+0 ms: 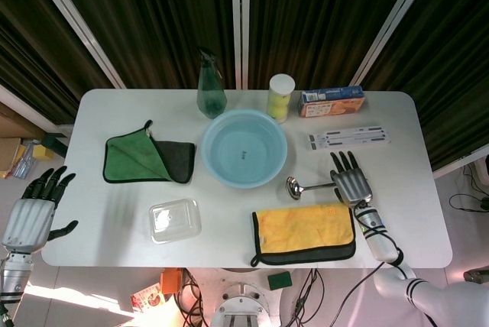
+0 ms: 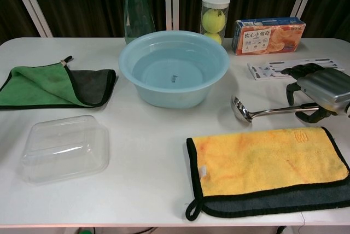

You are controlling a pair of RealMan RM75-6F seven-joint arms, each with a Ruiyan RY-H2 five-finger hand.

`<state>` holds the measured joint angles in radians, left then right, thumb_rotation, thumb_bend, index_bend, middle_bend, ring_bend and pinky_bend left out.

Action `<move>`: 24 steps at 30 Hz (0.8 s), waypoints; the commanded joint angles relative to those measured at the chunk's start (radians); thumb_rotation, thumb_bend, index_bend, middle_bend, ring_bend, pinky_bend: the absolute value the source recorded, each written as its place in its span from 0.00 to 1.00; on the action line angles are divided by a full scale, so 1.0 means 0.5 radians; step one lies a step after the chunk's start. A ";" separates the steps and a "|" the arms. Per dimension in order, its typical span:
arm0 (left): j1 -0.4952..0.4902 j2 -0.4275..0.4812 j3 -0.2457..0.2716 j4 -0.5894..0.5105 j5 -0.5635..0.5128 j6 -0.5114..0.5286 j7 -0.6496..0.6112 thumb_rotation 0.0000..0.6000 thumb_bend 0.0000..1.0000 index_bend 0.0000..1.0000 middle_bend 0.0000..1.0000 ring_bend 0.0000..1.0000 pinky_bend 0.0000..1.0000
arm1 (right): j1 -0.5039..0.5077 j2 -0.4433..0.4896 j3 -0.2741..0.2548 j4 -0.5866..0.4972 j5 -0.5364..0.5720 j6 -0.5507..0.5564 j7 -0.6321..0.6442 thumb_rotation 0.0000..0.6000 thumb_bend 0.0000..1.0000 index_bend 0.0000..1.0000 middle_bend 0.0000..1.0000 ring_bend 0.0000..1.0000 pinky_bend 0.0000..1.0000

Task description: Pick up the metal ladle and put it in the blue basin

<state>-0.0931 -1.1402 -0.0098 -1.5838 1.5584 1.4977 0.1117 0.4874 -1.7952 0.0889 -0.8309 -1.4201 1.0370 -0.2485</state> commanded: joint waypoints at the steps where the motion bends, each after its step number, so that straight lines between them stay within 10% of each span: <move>1: 0.000 0.000 -0.002 0.001 -0.004 -0.001 -0.001 1.00 0.09 0.12 0.05 0.04 0.17 | 0.008 -0.016 -0.003 0.024 -0.001 -0.004 0.016 1.00 0.38 0.51 0.03 0.00 0.00; 13: -0.004 0.003 -0.004 -0.002 -0.027 -0.023 0.001 1.00 0.09 0.12 0.05 0.04 0.17 | 0.024 -0.035 -0.002 0.065 0.017 -0.027 0.030 1.00 0.40 0.55 0.04 0.00 0.00; 24: -0.007 0.022 -0.001 -0.038 -0.068 -0.063 0.014 1.00 0.09 0.12 0.05 0.04 0.17 | 0.010 -0.002 0.004 0.019 -0.008 0.070 0.133 1.00 0.45 0.79 0.11 0.00 0.00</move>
<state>-0.0965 -1.1294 -0.0104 -1.6029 1.5245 1.4663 0.1186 0.4947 -1.8010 0.0898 -0.8142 -1.4210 1.0634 -0.1937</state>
